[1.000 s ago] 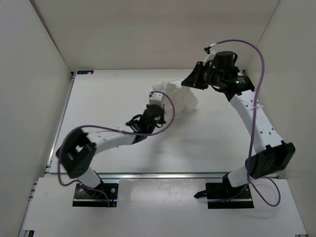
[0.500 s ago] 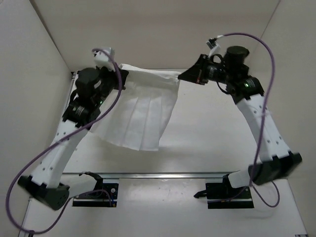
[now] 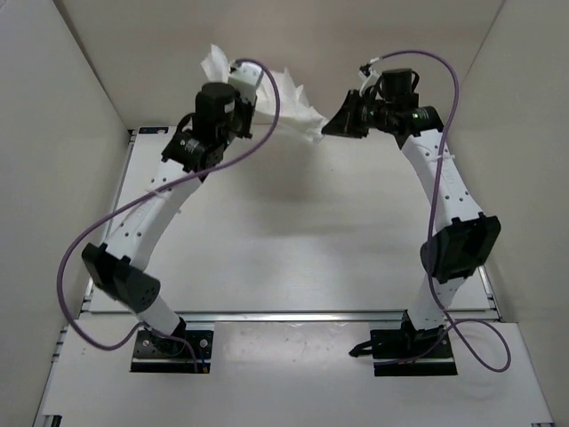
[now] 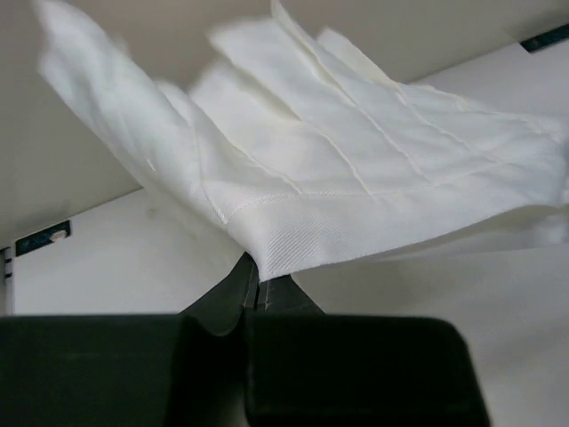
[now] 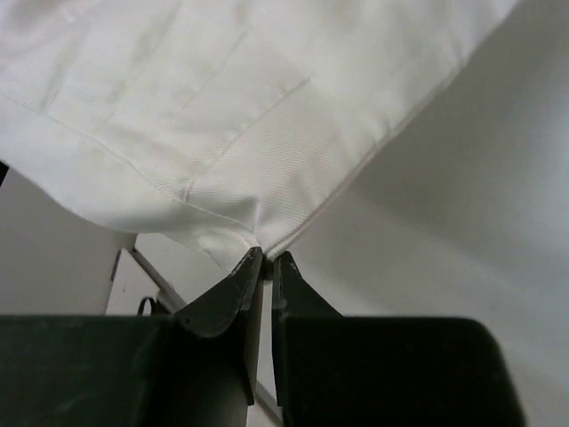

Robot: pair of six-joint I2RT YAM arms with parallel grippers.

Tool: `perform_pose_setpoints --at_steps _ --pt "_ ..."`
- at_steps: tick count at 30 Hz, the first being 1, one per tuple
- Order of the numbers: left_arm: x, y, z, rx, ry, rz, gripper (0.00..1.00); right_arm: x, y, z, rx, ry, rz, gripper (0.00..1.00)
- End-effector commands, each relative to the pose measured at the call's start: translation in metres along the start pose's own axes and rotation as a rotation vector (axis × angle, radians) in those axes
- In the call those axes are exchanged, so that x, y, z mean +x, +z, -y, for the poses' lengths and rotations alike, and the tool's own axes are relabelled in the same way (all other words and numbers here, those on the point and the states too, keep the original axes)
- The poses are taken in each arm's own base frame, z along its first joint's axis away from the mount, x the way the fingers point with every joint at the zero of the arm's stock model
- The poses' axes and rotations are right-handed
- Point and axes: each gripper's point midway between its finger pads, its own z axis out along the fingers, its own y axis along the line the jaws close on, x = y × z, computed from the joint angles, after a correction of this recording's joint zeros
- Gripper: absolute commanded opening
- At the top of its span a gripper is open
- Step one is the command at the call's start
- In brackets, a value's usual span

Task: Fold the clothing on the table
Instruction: Flatten the skirt out

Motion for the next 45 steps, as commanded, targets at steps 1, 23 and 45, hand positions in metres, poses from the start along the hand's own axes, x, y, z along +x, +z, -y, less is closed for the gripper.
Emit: perform_pose_setpoints --at_steps 1,23,45 --pt "0.037 -0.033 0.020 0.018 0.003 -0.024 0.00 0.027 -0.014 0.022 0.057 0.007 0.012 0.00" --pt "0.362 -0.133 0.047 -0.041 -0.521 -0.602 0.60 0.289 -0.041 0.149 0.442 0.200 -0.226 0.49" --pt "0.372 -0.056 0.024 -0.250 -0.558 -0.511 0.68 0.308 0.010 0.174 0.584 0.022 -0.319 0.49"
